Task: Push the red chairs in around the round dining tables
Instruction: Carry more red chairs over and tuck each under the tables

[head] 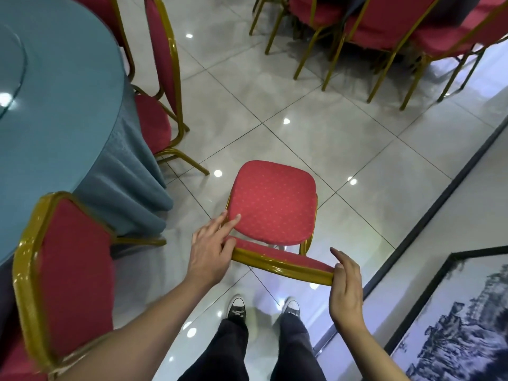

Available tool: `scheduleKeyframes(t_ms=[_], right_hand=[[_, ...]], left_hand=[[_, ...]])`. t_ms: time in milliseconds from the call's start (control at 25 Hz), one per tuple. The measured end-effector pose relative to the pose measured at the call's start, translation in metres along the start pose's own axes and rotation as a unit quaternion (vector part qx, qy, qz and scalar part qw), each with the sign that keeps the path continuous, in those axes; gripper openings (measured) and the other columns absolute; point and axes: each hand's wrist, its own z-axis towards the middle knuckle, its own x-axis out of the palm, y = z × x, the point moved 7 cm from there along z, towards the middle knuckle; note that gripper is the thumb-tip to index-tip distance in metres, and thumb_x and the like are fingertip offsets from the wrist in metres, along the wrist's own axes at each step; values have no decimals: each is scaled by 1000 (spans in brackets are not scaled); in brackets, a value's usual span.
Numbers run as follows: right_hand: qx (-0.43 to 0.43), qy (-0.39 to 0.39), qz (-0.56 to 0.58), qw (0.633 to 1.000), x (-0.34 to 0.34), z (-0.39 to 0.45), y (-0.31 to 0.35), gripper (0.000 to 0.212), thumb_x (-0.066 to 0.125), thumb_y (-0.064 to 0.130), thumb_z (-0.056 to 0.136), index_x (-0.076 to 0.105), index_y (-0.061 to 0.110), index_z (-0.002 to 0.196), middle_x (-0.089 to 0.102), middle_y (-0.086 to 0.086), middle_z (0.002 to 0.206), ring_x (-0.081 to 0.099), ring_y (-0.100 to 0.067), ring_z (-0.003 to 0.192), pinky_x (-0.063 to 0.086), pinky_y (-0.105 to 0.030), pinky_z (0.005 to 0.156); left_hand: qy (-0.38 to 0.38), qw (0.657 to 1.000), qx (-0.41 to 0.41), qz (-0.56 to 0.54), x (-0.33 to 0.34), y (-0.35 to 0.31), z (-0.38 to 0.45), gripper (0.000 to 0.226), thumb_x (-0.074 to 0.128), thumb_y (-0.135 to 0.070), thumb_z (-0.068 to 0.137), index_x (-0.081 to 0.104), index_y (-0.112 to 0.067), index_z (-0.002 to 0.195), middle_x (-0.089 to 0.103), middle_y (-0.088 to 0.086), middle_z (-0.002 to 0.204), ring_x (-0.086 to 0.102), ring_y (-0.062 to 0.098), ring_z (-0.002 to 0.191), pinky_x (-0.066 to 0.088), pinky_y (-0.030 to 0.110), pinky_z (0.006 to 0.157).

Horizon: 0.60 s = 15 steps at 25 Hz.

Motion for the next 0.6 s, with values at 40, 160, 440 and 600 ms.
scheduleKeyframes(t_ms=[40, 160, 440, 600], right_hand=[[-2, 5, -2, 1000, 0, 0, -1, 49, 22, 42, 103, 55, 36, 138, 49, 7, 140, 42, -8, 135, 32, -29, 109], [-11, 27, -5, 1000, -2, -1, -6, 53, 21, 44, 102, 55, 32, 142, 48, 4, 145, 40, -11, 139, 31, -30, 110], [-82, 135, -7, 988, -15, 33, 9, 60, 21, 49, 100, 57, 25, 142, 48, 3, 144, 39, -13, 140, 31, -37, 118], [-130, 248, -33, 959, -4, 75, 32, 46, 28, 30, 107, 57, 22, 142, 48, -4, 146, 39, -18, 141, 31, -42, 120]], left_hand=[[-2, 1000, -8, -1, 0, -1, -3, 51, 29, -43, 100, 36, -49, 150, 34, -9, 161, 29, 13, 147, 10, 29, 113], [-9, 999, -44, -5, -1, -5, -27, 54, 28, -39, 97, 33, -49, 150, 35, -9, 160, 27, 14, 149, 9, 26, 115], [-62, 985, -157, -46, 9, -23, -86, 56, 29, -36, 95, 32, -53, 149, 43, -10, 155, 28, 11, 148, 14, 34, 120], [-126, 964, -220, -75, 17, -36, -107, 55, 30, -34, 94, 35, -55, 144, 47, -12, 152, 34, 11, 145, 20, 37, 122]])
